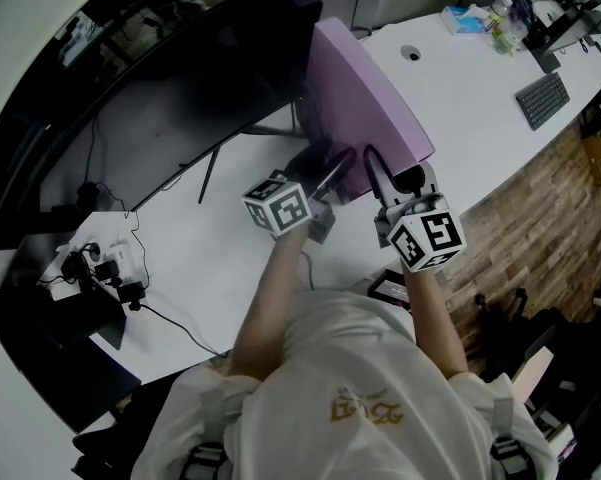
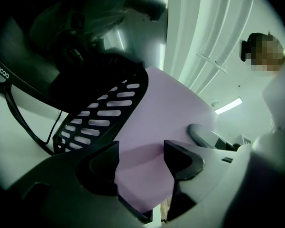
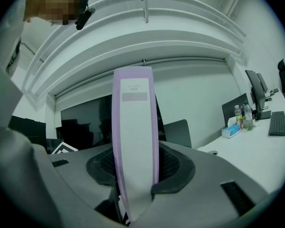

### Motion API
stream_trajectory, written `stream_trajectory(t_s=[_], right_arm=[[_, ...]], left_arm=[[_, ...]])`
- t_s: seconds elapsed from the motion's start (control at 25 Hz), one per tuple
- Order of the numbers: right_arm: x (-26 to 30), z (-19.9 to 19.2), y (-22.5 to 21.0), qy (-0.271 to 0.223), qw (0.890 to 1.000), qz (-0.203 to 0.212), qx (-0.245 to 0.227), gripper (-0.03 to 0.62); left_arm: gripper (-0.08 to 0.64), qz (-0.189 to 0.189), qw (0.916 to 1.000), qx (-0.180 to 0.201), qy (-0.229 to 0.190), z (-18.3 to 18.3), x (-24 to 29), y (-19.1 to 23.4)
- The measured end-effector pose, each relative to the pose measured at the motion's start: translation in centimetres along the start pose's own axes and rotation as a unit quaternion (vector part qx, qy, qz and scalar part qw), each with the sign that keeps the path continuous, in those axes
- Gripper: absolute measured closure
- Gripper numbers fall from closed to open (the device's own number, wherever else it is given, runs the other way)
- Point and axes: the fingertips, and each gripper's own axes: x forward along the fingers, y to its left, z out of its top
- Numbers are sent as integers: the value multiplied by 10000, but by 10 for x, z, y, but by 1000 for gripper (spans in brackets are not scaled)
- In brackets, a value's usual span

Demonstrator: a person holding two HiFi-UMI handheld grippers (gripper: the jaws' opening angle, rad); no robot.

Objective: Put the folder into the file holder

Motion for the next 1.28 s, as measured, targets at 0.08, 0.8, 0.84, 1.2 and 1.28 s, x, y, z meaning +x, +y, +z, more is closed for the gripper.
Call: stream_trajectory(t_s=[0.08,0.8,0.84,1.2,1.28], right_arm=[[1,-3,-2,42,10000,-10,-3,417],[8,-29,-3,278,9996,-59,-68,414],[8,-32,-3,300,9995,-62,-69,413],[9,-40,-2,353,9993,13,-125,390],[8,-40,-1,341,9993,10,-150,379]], left_arm=[[264,7,10000,-20,11,-1,0,1],[276,11,9999,-103,127,-11,0,7],[275,13,9999,-123,113,-10,0,8],[275,114,9999,-96,41,-5,-3,9],[272,123,9999,-96,36,-5,-4,9]])
